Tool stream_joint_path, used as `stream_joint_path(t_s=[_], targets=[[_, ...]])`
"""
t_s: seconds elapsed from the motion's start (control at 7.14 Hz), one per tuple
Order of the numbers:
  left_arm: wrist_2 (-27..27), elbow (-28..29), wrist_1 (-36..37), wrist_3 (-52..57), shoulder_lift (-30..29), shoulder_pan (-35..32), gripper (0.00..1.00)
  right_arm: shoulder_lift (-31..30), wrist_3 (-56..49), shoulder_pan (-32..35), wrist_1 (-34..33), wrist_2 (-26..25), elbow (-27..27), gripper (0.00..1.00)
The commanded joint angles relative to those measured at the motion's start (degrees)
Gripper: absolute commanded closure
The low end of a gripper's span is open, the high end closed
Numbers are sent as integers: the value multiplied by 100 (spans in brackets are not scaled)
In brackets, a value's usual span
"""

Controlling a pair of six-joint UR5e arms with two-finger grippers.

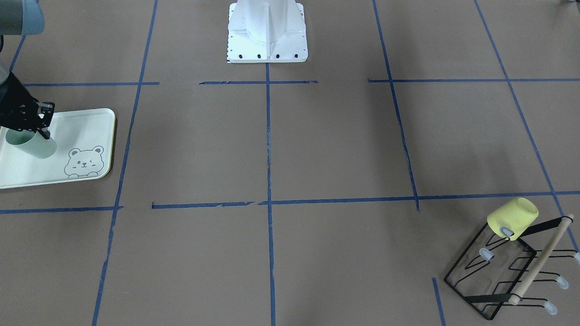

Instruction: Left arm grabs green cup and hands to right arm on tray

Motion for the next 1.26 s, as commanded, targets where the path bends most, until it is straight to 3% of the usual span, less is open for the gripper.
stream_joint_path(t_s=[0.0,0.14,0.28,0.56,0.84,1.12], targets=[[0,1,0,0,-5,1,0,-124,304,-213,716,-137,-466,97],[0,1,0,0,-13,1,0,-107,304,-213,673,-50,-459,57],[0,1,0,0,-5,1,0,-89,304,-213,664,-40,-407,1],[-9,-8,-9,0,-13,1,0,-71,269,-152,237,353,-171,0],[-9,-8,-9,0,-13,1,0,-63,-211,269,-1393,610,775,0],[-9,9,-70,9,-13,1,0,174,-2095,1013,-2741,697,1062,0]])
